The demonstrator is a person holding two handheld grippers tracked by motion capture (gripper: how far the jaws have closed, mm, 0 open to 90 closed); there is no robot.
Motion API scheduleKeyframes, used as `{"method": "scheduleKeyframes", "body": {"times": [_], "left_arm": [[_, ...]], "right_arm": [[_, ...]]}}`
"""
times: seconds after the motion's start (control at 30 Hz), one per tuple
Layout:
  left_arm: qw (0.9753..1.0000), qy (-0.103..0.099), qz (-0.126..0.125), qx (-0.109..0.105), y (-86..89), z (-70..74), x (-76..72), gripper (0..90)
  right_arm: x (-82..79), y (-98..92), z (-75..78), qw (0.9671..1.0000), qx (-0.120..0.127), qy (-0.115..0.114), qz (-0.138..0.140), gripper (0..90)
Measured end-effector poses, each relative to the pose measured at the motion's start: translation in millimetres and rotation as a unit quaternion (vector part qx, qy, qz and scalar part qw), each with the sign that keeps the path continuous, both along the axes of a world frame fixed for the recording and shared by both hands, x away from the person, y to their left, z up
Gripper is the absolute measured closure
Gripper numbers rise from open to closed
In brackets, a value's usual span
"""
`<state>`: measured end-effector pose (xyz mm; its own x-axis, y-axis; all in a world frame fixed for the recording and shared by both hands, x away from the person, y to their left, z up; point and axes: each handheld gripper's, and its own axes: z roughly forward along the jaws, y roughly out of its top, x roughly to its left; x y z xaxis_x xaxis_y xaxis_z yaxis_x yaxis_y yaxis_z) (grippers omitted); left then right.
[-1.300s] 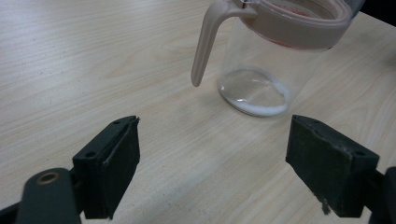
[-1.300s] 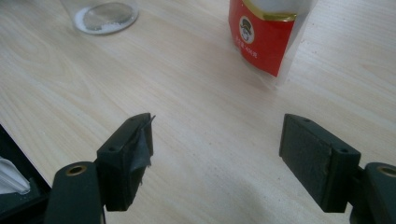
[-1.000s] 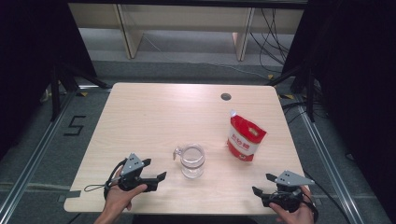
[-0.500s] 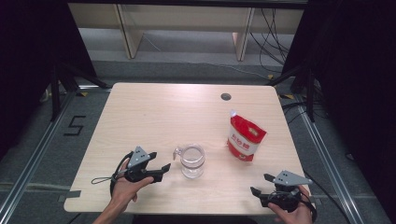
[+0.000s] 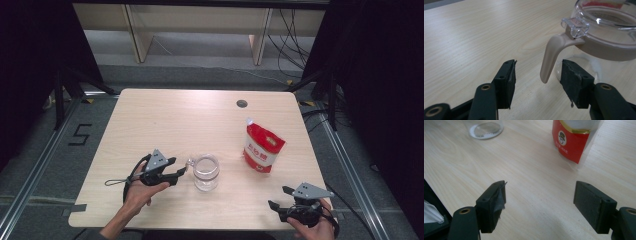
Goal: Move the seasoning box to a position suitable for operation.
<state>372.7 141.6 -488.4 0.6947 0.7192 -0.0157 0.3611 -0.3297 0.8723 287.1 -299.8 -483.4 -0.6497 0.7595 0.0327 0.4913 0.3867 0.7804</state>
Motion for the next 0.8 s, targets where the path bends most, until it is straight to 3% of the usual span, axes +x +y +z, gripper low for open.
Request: {"method": "scheduleKeyframes", "body": {"times": [0.1,0.17,0.27,0.47,0.53,0.57,0.6,0.7,0.8], "left_arm": [[0.9999,0.004,-0.009,-0.007,-5.6,-0.8,2.4,50.9],[0.9999,0.002,-0.012,0.004,-8.7,-1.6,6.0,52.8],[0.9997,0.017,-0.017,-0.011,-13.6,-5.0,10.1,55.2],[0.9996,0.007,-0.024,0.012,-16.5,-5.7,18.1,58.8],[0.9996,0.007,-0.026,0.009,-17.9,-6.2,18.7,61.5],[0.9997,0.008,-0.023,0.008,-19.6,-6.4,18.1,62.6],[0.9995,0.007,-0.029,0.010,-19.9,-6.6,18.7,63.6],[0.9989,-0.002,-0.043,0.016,-21.3,-5.8,18.6,67.4],[0.9988,-0.005,-0.049,0.009,-21.1,-4.1,17.4,73.1]], "right_arm": [[-1.6,1.2,0.6,1.0000,-0.001,0.008,-0.005,26.7],[0.6,0.8,-0.5,1.0000,-0.002,0.001,0.006,26.8],[1.0,0.5,-0.7,1.0000,-0.003,0.000,0.007,26.8],[-0.4,2.3,-0.2,1.0000,-0.004,0.006,0.005,26.8],[-0.8,2.9,-0.4,1.0000,-0.004,0.006,0.006,26.8],[-2.8,4.3,-0.1,0.9998,0.001,0.018,-0.002,26.8],[-0.9,3.0,-0.3,1.0000,-0.007,0.004,0.006,26.8],[-1.0,3.4,-0.2,0.9999,-0.003,0.009,0.006,26.8],[-0.9,3.2,-0.2,1.0000,-0.005,0.002,0.008,26.9]]}}
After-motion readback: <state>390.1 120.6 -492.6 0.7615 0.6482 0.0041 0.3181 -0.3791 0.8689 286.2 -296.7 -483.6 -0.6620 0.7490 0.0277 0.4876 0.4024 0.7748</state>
